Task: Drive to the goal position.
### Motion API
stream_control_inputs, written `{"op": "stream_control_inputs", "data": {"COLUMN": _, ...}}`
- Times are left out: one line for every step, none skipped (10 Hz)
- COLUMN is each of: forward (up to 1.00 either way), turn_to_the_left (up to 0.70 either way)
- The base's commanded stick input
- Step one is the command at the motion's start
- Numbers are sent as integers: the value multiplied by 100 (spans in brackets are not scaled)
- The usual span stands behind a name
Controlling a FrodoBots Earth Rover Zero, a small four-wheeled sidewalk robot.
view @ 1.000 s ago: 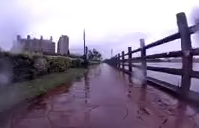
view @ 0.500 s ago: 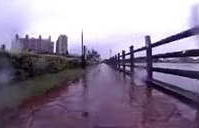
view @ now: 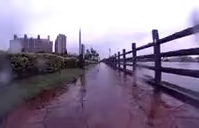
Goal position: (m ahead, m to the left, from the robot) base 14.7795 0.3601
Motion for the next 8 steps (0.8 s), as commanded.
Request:
{"op": "stream_control_inputs", "data": {"forward": 100, "turn_to_the_left": 0}}
{"op": "stream_control_inputs", "data": {"forward": 100, "turn_to_the_left": 0}}
{"op": "stream_control_inputs", "data": {"forward": 100, "turn_to_the_left": 0}}
{"op": "stream_control_inputs", "data": {"forward": 100, "turn_to_the_left": 0}}
{"op": "stream_control_inputs", "data": {"forward": 100, "turn_to_the_left": 0}}
{"op": "stream_control_inputs", "data": {"forward": 100, "turn_to_the_left": 0}}
{"op": "stream_control_inputs", "data": {"forward": 100, "turn_to_the_left": 0}}
{"op": "stream_control_inputs", "data": {"forward": 100, "turn_to_the_left": 0}}
